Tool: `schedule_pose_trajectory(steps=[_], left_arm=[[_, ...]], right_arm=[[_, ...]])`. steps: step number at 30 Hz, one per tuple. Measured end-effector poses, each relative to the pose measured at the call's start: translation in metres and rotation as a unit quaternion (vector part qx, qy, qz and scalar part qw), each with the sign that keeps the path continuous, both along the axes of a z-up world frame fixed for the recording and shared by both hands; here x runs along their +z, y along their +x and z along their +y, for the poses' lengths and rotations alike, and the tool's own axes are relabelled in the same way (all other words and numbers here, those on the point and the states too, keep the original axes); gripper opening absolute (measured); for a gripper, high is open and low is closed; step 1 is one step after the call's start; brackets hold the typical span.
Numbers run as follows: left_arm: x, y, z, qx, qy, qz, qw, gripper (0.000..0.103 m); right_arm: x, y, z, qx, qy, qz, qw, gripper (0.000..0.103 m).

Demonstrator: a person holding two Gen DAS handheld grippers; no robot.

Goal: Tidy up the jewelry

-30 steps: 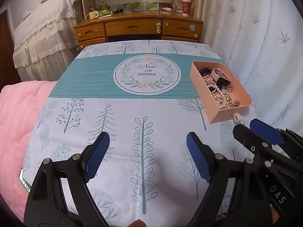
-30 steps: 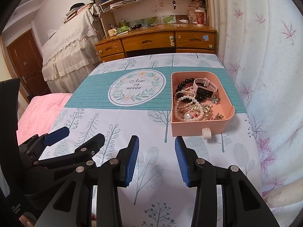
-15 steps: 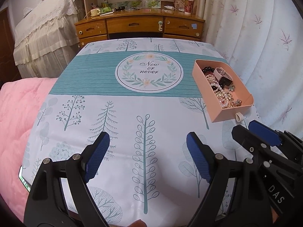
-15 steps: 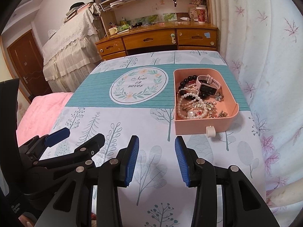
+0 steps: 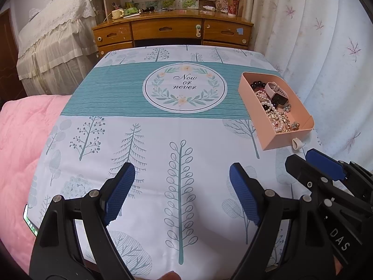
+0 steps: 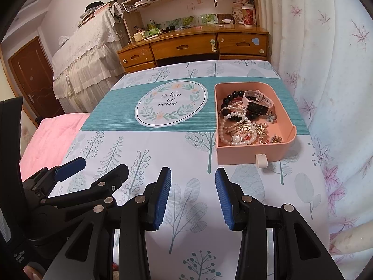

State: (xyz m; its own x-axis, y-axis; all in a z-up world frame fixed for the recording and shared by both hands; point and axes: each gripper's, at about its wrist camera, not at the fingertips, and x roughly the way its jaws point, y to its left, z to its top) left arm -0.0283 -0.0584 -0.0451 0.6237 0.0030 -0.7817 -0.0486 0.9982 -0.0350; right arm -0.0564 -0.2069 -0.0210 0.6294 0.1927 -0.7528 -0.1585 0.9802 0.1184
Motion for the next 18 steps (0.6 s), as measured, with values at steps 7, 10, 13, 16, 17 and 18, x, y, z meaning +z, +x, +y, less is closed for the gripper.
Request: schedule_pose_trajectory(steps=[7,10,13,16,17,18], left_arm=[[-0.0005,0.0002,0.0003,0.001,0.000,0.001,1.0000,0.082],[-0.0028,0.0005,0.0011,0.002,-0.001,0.002,1.0000,0.082],[-0.0051,0.0006,0.0020,0.003,-0.001,0.003,1.0000,0.082],[-0.0050,0.0007,0.0023,0.003,-0.001,0.003,1.0000,0.082],[-0.0048,0.0007,0.0022,0.003,-0.001,0.003,1.0000,0.082],[-0.0058,0.0007,0.0029,0.003,-0.001,0.003,1.0000,0.082]], right_arm=[[-0.0003,0.0006,0.0001,0.000,0.001,0.003,1.000,0.040],[0.0001,0.0007,0.0004,0.000,0.001,0.003,1.000,0.040],[-0.0037,0.0004,0.0020,0.001,0.000,0.004,1.000,0.040],[-0.0052,0.0010,0.0020,0.002,0.000,0.007,1.000,0.040],[-0.0057,0.0008,0.0024,0.002,0.000,0.007,1.000,0.040],[-0.0052,0.0011,0.0019,0.002,0.000,0.007,1.000,0.040]])
